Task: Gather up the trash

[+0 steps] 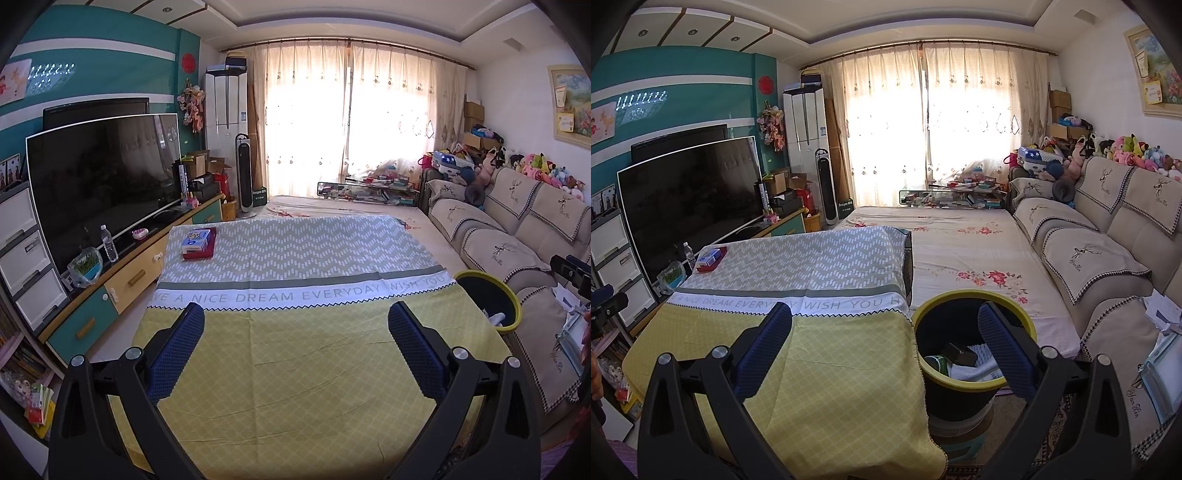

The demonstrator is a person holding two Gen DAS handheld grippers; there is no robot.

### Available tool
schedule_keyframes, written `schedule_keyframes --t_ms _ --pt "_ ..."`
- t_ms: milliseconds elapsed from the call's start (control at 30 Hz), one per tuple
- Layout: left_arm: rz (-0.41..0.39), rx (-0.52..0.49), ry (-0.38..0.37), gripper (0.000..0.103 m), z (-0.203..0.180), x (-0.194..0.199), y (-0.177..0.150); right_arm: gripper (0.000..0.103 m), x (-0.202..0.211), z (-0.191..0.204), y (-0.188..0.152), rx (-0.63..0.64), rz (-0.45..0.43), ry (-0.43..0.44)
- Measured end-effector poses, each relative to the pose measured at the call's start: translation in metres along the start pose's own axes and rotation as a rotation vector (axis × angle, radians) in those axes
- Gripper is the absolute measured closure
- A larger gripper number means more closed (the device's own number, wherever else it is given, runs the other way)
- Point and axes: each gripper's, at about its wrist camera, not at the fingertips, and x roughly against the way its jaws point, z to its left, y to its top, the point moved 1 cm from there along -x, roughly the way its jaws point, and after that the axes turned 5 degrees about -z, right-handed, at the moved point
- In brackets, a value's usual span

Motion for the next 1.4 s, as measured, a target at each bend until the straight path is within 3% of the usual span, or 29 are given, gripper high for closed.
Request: schedule_keyframes --t_ms 1400 --pt "0.016 -0.003 -0.044 0.005 -0.0043 -0.006 0.0005 0.007 -0.0023 0.0042 -0.0061 -0.001 0.012 0.004"
